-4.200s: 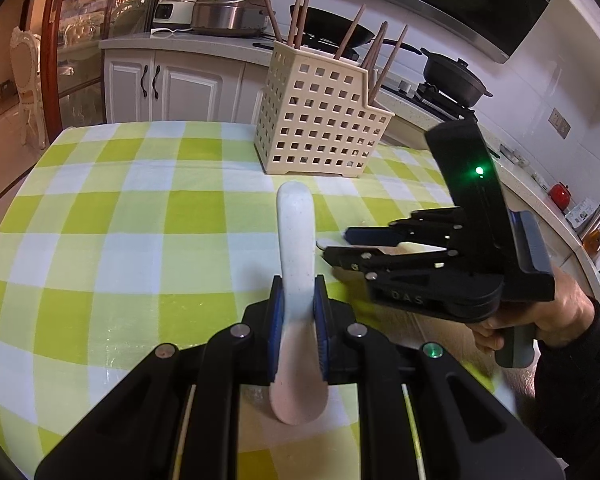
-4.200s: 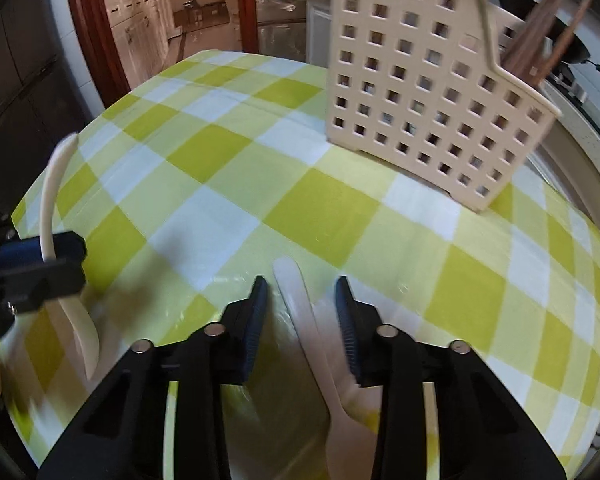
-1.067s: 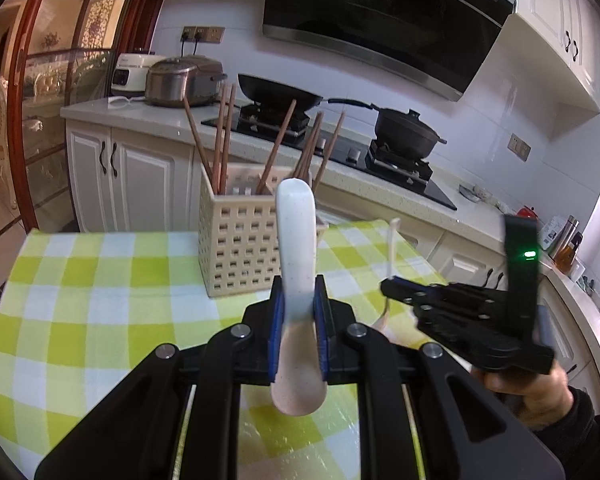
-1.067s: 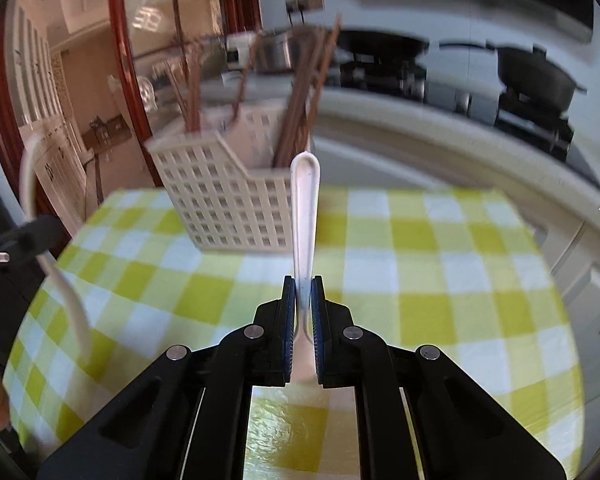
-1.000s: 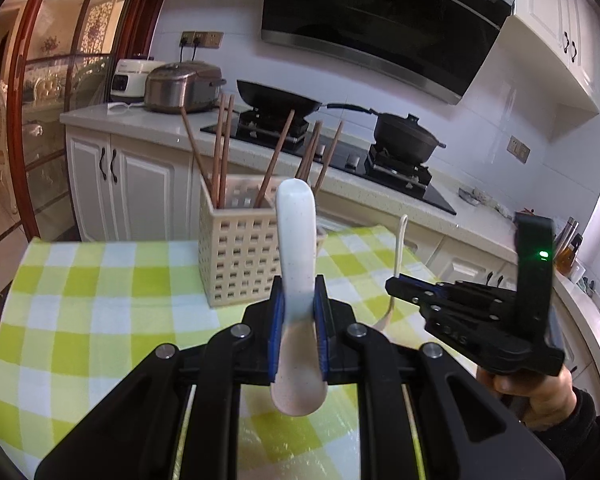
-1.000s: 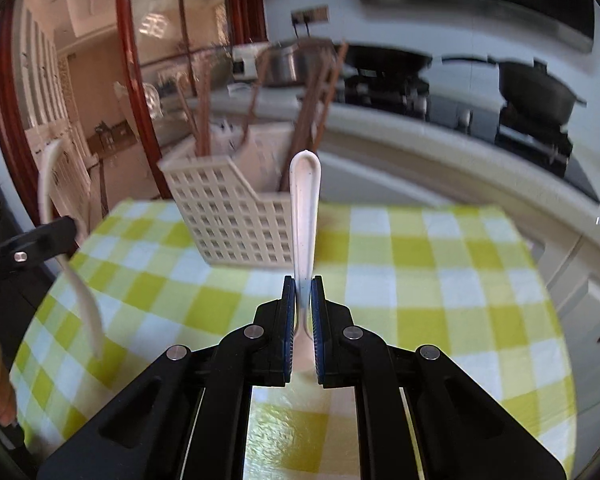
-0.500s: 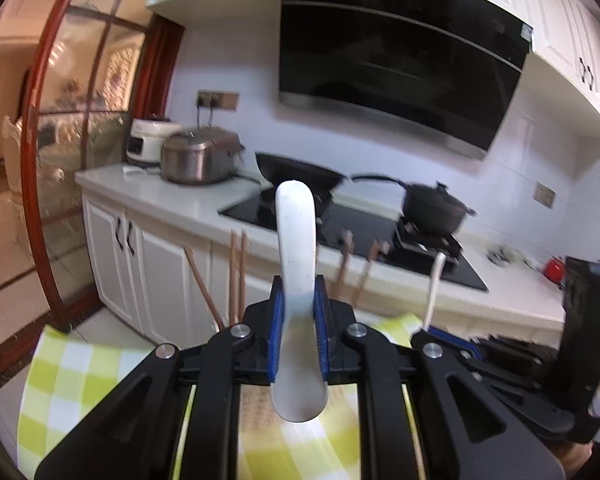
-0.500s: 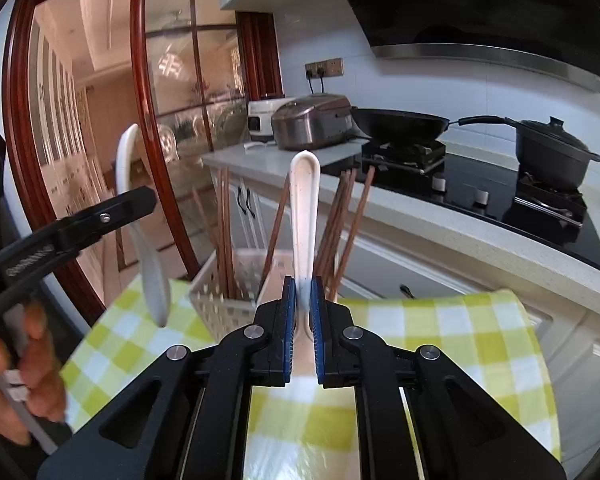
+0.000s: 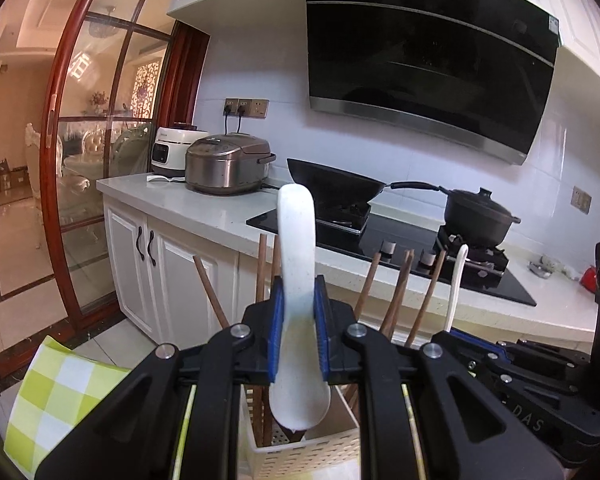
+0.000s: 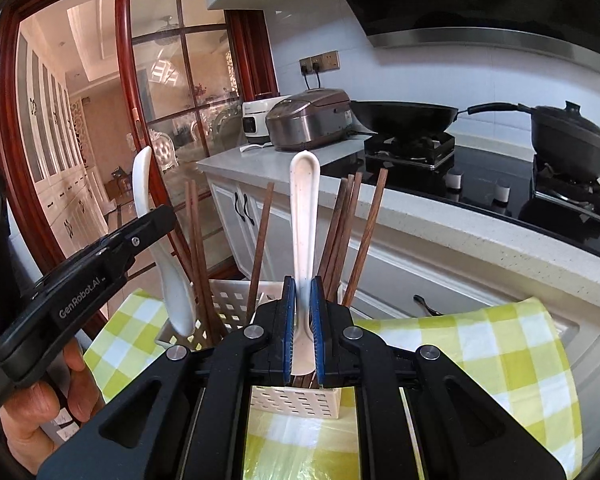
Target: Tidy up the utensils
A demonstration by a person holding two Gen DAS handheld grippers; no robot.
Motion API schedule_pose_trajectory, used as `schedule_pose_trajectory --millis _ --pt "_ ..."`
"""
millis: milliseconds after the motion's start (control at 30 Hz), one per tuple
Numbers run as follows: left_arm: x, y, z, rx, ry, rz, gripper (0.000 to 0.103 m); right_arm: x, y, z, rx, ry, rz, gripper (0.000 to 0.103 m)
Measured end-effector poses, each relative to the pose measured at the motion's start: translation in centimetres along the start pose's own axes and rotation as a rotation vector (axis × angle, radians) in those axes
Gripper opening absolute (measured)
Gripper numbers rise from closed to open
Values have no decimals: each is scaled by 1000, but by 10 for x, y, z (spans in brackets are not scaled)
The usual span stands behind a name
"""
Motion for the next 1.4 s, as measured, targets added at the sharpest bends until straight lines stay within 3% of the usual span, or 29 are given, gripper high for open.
schedule_pose_trajectory --millis 133,233,367,500,533,600,733,800,967,1133,1300,1400 --pt "-1 -8 9 -19 7 -3 15 1 -10 5 -25 5 1 9" --pt "-3 -13 14 -37 15 0 27 -1 -17 9 -55 15 -3 10" --pt "-4 -11 16 -41 12 3 36 1 -15 11 -60 6 2 12" --pt "-7 1 14 -29 14 3 36 3 -9 9 -49 3 5 15" --pt "-7 5 14 -27 17 4 37 4 -7 9 -48 3 8 17" --pt "-8 13 14 -22 23 6 37 6 -2 9 -35 -5 12 31" --pt "-13 33 19 -14 35 4 42 11 15 13 2 -3 30 38" --pt "-15 42 26 -19 36 2 42 15 25 20 25 -1 48 50" --pt "-15 65 55 -54 31 16 56 24 44 53 72 22 105 68" --pt "-7 78 85 -91 11 44 65 33 54 84 99 42 124 73" --pt "-1 85 102 -90 -35 52 75 38 59 100 124 46 81 82" --pt "1 84 108 -82 -55 46 79 39 56 105 119 53 74 82"
Point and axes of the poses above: each gripper's, at about its wrist camera, not at the fingertips, and y roughly against the way its jaws point, x to its right, z to its underside, the point moved 4 cm from there along -y, roughly the way its jaws point, and after that the axes turned 3 degrees about -y, right-handed, at the moved point
